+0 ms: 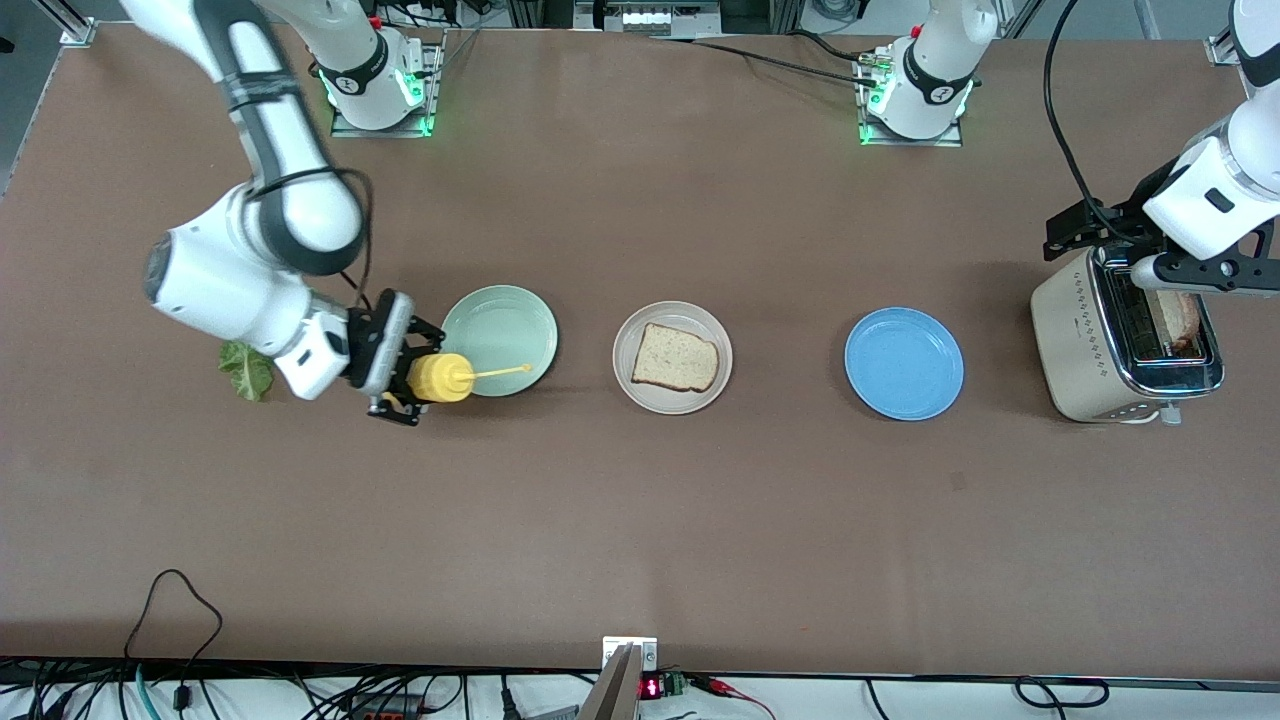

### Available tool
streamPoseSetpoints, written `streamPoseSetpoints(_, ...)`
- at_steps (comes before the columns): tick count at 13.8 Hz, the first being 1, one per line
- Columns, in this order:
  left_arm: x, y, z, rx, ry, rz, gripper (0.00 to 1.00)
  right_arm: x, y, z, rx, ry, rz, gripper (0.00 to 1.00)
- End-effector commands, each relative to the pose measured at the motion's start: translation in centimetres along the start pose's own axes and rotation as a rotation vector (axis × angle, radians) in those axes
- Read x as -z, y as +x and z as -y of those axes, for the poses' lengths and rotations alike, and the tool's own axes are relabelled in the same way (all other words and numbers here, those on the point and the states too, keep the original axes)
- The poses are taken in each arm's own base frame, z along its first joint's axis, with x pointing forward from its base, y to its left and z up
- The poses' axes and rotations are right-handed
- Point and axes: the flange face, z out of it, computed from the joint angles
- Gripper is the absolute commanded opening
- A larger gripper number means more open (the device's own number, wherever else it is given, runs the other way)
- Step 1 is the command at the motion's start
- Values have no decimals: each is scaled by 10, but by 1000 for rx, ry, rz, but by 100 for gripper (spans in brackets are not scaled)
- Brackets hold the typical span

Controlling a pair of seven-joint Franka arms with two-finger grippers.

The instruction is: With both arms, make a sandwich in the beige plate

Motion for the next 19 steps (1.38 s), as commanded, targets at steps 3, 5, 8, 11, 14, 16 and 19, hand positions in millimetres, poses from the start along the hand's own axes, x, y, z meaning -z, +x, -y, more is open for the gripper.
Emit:
streamPoseSetpoints(3, 3, -3, 2, -18, 19, -12, 100, -4, 90, 17, -13, -99, 226, 29)
streamPoseSetpoints(5, 3, -3, 2, -18, 19, -14, 100, -24, 123, 39, -4, -150, 335, 29)
streamPoseSetpoints(8, 3, -3, 1, -21, 21, -14, 100, -58, 147, 72, 19, -215, 464, 29)
streamPoseSetpoints(11, 4, -4, 0, -21, 19, -12, 100, -93, 182, 109, 51, -271, 623, 29)
streamPoseSetpoints(14, 4, -4, 1, -21, 19, -11, 100, -129, 214, 147, 68, -359, 780, 29)
streamPoseSetpoints(16, 4, -4, 1, -19, 21, -11, 100, -149, 227, 163, 90, -394, 849, 29)
streamPoseSetpoints(19, 5, -4, 2, -19, 19, -12, 100, -176, 230, 181, 158, -432, 943, 29)
